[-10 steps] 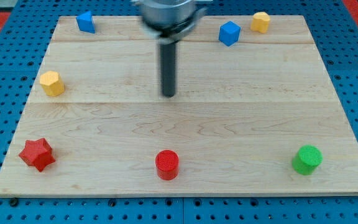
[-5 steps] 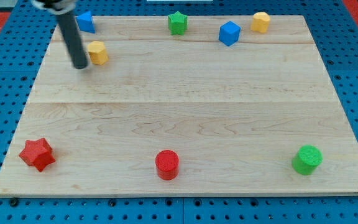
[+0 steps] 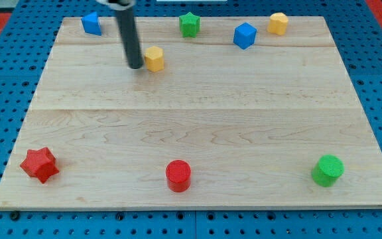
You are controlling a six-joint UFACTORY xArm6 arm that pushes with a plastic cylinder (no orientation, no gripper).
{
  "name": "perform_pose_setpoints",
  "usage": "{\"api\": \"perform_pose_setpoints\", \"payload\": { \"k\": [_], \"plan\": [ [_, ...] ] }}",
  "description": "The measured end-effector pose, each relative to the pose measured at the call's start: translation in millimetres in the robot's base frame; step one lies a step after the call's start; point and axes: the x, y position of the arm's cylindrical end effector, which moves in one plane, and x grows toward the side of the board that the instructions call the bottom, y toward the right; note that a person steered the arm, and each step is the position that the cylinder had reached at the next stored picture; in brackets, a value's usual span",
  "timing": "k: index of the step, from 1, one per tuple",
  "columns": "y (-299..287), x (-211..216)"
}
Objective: Slide yellow hexagon towards the blue cube
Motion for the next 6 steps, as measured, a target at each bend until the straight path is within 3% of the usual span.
{"api": "perform_pose_setpoints", "payload": {
  "k": [1, 4, 5, 6],
  "plan": [
    [66.8, -25.9],
    [82.3, -31.6],
    [75.5, 40.9],
    [149.1, 131.8]
  ]
}}
